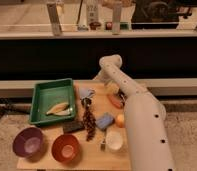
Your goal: Place pepper in tray
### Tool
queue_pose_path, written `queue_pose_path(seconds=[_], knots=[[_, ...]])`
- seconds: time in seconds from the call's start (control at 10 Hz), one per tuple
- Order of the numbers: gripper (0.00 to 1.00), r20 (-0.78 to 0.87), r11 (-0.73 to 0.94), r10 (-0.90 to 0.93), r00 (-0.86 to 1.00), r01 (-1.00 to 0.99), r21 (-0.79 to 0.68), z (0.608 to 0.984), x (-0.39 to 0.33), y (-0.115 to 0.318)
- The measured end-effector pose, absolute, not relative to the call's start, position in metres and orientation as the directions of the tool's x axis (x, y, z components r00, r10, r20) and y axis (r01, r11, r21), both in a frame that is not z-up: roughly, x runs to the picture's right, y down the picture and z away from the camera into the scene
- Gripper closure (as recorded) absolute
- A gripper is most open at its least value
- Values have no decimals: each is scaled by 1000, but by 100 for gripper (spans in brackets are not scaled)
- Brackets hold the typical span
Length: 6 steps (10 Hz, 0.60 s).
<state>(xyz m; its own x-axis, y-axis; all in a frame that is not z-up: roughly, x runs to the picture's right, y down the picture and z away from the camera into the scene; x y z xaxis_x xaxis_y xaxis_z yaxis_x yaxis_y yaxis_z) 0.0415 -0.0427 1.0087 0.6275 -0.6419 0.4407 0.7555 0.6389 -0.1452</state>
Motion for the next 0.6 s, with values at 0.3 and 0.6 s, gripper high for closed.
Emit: queue_pose_path(seconds=[0.3, 0.6], knots=[[20, 462, 596, -669, 582, 792, -133, 1010, 41, -38], [20, 470, 547, -696, 542, 825, -142, 1013, 43, -27]])
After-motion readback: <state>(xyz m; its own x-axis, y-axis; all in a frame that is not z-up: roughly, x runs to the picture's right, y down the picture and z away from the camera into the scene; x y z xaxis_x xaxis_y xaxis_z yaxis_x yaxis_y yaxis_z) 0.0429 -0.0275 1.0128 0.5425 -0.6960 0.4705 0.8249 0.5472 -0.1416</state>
